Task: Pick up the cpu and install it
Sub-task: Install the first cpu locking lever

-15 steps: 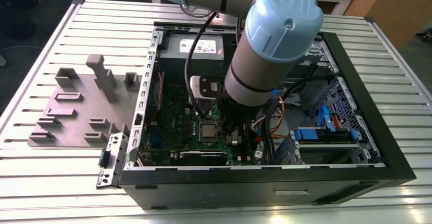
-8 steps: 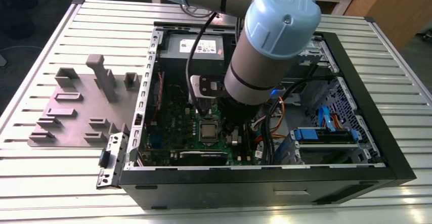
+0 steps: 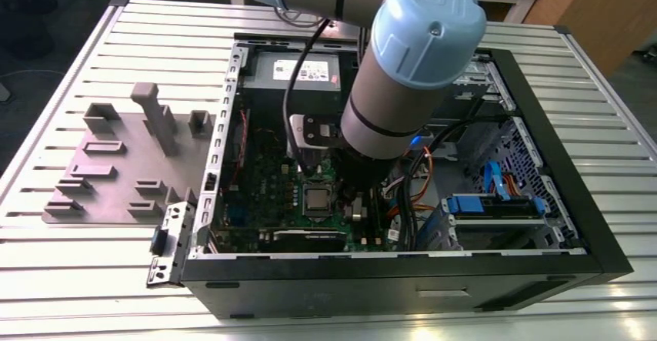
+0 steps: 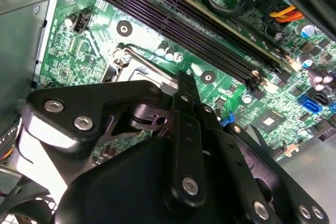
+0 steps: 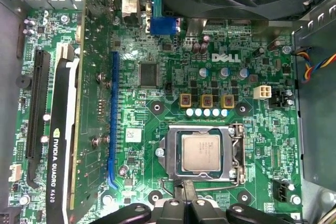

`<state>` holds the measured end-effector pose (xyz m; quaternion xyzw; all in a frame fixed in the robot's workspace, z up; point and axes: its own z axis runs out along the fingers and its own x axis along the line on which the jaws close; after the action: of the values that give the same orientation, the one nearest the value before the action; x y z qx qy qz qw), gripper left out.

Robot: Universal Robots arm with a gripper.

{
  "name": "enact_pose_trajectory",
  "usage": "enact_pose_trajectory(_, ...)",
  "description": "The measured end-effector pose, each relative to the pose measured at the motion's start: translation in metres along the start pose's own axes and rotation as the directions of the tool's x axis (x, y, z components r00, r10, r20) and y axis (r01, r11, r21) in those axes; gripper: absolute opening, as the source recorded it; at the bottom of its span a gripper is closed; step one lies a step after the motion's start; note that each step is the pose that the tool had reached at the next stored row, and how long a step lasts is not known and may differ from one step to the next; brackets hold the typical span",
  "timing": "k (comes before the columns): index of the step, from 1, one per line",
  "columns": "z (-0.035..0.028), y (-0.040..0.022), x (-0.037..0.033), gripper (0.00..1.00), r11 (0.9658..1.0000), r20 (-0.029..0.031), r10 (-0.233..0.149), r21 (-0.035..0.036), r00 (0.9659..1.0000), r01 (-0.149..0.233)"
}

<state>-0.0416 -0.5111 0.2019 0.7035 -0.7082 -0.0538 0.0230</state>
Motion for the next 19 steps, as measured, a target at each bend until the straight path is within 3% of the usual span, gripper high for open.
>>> enact_pose_trajectory(2,0.0004,0.0000,0.0000,0.11,1.0000,-0.0022,0.000,0.0011,1.0000,0.000)
enact_pose_trajectory(7,0.0015,-0.0002,-0.0012,0.11,1.0000,-0.0149,0.001,0.0020,0.9999,-0.001)
enact_pose_trajectory(12,0.0027,-0.0003,-0.0017,0.11,1.0000,-0.0156,0.002,0.0036,0.9999,-0.001)
enact_pose_trajectory(19,0.0051,-0.0004,-0.0017,0.11,0.9999,-0.0154,0.001,0.0139,0.9999,-0.001)
